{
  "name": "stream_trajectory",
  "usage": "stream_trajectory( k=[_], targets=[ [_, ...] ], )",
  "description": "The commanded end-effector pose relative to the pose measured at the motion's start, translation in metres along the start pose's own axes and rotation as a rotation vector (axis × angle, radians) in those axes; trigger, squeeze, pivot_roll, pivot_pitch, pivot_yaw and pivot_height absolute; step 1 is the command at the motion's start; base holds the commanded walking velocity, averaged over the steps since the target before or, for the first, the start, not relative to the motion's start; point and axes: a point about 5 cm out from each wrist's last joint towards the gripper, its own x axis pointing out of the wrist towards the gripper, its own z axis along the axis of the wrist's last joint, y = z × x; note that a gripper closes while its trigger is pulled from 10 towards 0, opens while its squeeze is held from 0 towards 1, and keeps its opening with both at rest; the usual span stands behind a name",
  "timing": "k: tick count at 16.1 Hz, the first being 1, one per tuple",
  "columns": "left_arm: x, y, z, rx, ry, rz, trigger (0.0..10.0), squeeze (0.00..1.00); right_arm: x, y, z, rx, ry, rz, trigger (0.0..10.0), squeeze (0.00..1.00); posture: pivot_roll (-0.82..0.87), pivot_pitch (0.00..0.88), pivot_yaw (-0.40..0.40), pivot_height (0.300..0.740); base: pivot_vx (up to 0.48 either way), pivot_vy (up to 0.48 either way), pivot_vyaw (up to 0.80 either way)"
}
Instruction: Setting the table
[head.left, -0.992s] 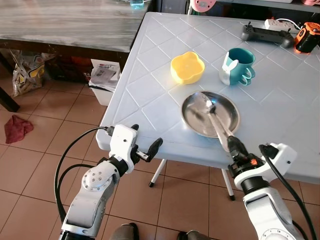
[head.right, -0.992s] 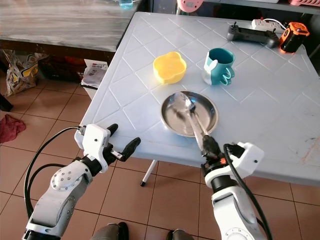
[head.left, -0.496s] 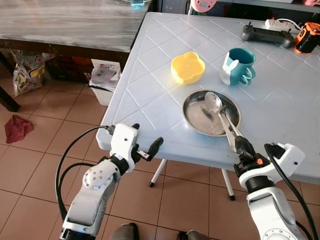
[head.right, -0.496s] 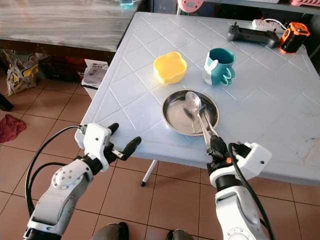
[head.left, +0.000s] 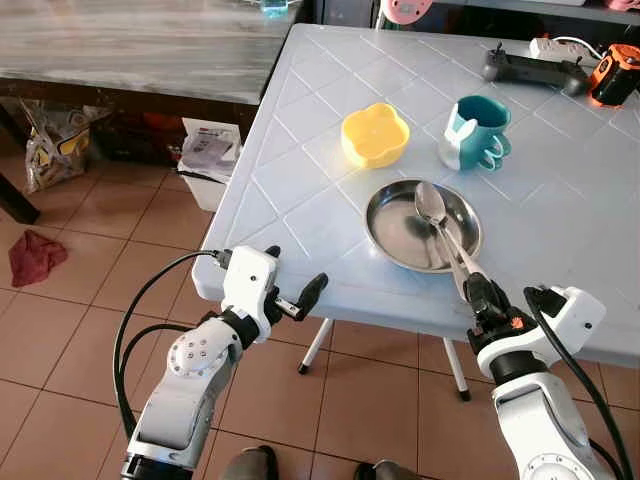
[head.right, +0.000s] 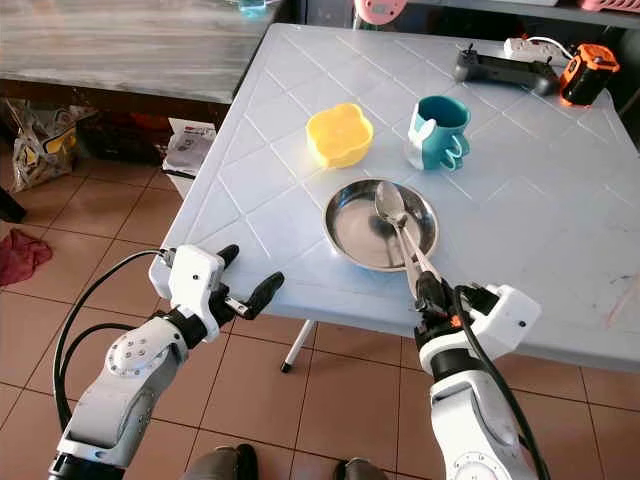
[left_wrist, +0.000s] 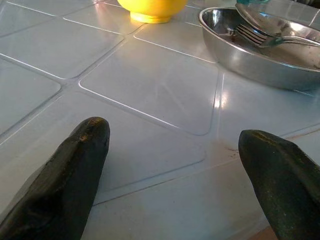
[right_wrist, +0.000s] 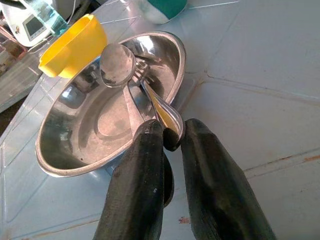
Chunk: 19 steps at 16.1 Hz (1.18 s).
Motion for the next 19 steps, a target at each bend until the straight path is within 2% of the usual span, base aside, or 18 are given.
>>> stream_trajectory(
  k=[1,3,4,5,6,7,12,15,19],
  targets=[
    [0.0,-0.002,-0.003,0.012,0.015,-0.013,10.0,0.0,-0.001,-0.003,-0.002,-0.014,0.017,-0.021,10.0,1.0,0.05,0.201,-0.017,0.714,0.0,0.0,0.0],
    [0.0,-0.002,-0.004,0.014,0.015,-0.014,10.0,0.0,-0.001,-0.002,-0.002,-0.031,0.022,-0.015,10.0,1.0,0.06,0.198,-0.015,0.714,0.0,0.0,0.0],
    [0.0,-0.002,-0.004,0.016,0.015,-0.014,10.0,0.0,-0.002,-0.002,-0.001,-0.03,0.017,-0.01,10.0,0.45,0.06,0.195,-0.013,0.714,0.0,0.0,0.0],
    [0.0,-0.002,-0.004,0.016,0.015,-0.015,10.0,0.0,-0.002,-0.003,0.0,-0.031,0.009,-0.017,10.0,0.45,0.06,0.194,-0.012,0.714,0.0,0.0,0.0],
    [0.0,-0.002,-0.004,0.018,0.014,-0.017,10.0,0.0,-0.002,-0.002,0.001,-0.025,0.006,-0.011,10.0,0.33,0.06,0.194,-0.012,0.714,0.0,0.0,0.0],
    [0.001,-0.002,-0.003,0.02,0.014,-0.017,10.0,0.0,-0.003,-0.001,0.002,-0.018,-0.005,0.0,10.0,0.0,0.06,0.194,-0.012,0.714,0.0,0.0,0.0],
    [0.0,-0.001,-0.003,0.025,0.015,-0.015,10.0,0.0,-0.011,-0.002,0.006,0.049,-0.043,0.003,10.0,0.0,0.06,0.197,-0.009,0.714,0.0,0.0,0.0],
    [0.001,-0.001,-0.004,0.023,0.017,-0.017,10.0,0.0,-0.016,-0.004,0.013,0.053,-0.074,-0.003,10.0,0.0,0.05,0.197,-0.006,0.714,0.0,0.0,0.0],
    [0.002,-0.002,-0.004,0.021,0.017,-0.024,10.0,0.0,-0.012,-0.006,0.018,0.062,-0.093,-0.001,10.0,0.0,0.05,0.197,-0.005,0.714,0.0,0.0,0.0]
  ],
)
